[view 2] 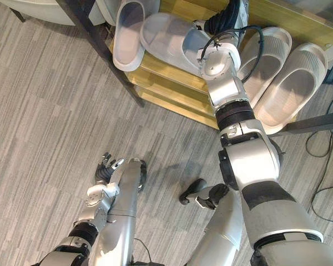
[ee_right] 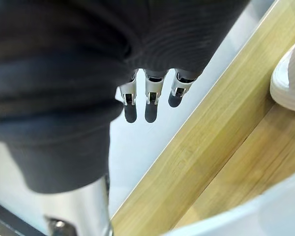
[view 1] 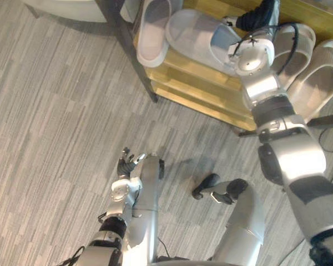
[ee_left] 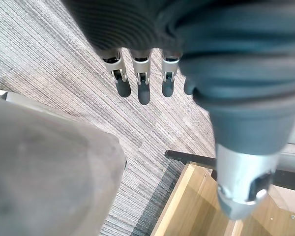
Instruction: Organize the slippers on the shoe rack
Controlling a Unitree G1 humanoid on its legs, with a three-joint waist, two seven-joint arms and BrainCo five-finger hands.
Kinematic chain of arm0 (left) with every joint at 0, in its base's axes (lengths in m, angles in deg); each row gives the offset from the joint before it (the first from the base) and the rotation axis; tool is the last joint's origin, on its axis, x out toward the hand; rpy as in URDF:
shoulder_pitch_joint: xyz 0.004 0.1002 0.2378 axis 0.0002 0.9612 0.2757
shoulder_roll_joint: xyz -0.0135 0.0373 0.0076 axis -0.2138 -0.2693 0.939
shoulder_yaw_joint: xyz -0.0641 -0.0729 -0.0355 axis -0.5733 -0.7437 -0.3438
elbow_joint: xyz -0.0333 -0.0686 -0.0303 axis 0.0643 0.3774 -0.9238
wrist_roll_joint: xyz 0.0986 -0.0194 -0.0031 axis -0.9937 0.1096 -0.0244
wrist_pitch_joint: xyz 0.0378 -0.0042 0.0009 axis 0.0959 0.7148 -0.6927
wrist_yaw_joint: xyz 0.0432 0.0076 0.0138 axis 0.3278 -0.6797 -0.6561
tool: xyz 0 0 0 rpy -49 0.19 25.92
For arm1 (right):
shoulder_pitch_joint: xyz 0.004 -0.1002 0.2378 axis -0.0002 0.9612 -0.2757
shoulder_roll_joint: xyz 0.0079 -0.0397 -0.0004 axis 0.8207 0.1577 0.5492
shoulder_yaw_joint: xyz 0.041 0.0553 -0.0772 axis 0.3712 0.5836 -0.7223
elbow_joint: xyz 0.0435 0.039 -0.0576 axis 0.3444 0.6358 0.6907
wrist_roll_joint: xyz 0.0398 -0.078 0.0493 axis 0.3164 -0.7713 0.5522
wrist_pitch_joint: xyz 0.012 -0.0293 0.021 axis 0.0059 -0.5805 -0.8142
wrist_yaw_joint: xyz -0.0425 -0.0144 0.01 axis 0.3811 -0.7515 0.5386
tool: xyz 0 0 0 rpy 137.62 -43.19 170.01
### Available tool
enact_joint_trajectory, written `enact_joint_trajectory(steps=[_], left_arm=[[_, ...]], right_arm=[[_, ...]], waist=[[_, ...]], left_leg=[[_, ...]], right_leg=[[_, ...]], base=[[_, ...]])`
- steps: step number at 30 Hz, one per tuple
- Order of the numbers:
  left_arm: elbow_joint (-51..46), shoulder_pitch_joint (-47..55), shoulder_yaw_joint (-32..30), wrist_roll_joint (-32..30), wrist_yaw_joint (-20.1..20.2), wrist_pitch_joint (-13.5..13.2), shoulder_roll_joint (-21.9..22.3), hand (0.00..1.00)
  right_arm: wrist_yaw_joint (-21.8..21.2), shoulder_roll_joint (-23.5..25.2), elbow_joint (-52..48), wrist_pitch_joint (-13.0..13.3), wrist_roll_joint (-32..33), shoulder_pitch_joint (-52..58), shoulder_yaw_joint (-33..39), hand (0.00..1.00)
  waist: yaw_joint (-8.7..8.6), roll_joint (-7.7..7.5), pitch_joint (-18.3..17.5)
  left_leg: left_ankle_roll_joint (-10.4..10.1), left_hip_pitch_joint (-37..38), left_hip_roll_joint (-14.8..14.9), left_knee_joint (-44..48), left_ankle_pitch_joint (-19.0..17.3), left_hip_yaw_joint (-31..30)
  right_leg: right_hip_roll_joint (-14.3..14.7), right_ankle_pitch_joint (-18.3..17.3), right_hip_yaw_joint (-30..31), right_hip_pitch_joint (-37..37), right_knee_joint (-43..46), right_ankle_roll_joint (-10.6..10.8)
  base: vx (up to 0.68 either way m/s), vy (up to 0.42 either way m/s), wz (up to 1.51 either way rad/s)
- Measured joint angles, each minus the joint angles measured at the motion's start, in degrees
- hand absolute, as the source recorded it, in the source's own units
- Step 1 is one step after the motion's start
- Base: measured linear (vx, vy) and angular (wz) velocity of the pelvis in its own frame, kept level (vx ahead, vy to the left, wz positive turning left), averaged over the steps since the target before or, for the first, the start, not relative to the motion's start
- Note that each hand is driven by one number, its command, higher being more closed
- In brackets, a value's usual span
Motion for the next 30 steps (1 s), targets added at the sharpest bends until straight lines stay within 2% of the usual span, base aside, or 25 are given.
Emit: enact_joint_trajectory(steps=[10, 23, 26, 30], left_arm=[[0.4, 0.0, 0.0, 0.1, 0.0, 0.0, -0.2, 0.0], [1.5, 0.0, -0.1, 0.1, 0.2, 0.0, -0.5, 0.0], [1.5, 0.0, -0.1, 0.3, 0.2, 0.0, -0.5, 0.0], [1.7, 0.0, -0.1, 1.4, 0.2, 0.0, -0.8, 0.0]], right_arm=[[-2.3, 0.0, 0.2, 0.9, 4.6, 1.3, -0.2, 0.0], [-6.7, 0.0, 1.6, 2.0, 4.4, 4.0, -3.0, 0.0], [-6.8, 0.0, 1.6, 2.0, 3.6, 4.0, -3.0, 0.0], [-6.8, 0.0, 1.6, 1.7, -2.2, 4.1, -3.9, 0.0]], waist=[[0.0, 0.01, 0.0], [-0.1, 0.02, 0.0], [-0.19, 0.02, 0.0], [-0.21, 0.02, 0.0]], left_leg=[[0.0, 0.4, 0.4, -0.5, 0.0, 0.2], [0.0, 1.5, 1.0, -1.7, 0.0, 0.7], [0.0, 1.5, 1.0, -1.7, 0.0, 0.9], [0.0, 1.5, 1.6, -1.8, 0.0, 1.4]], right_leg=[[0.4, 0.0, 0.0, 0.2, -0.5, 0.0], [1.0, 0.0, -0.1, 1.1, -1.8, 0.0], [1.0, 0.0, -0.1, 1.2, -1.9, 0.0], [1.2, 0.0, -0.1, 1.2, -2.1, 0.0]], base=[[0.0, 0.0, 0.0], [0.0, 0.0, 0.0], [0.0, 0.0, 0.0], [0.0, 0.0, 0.0]])
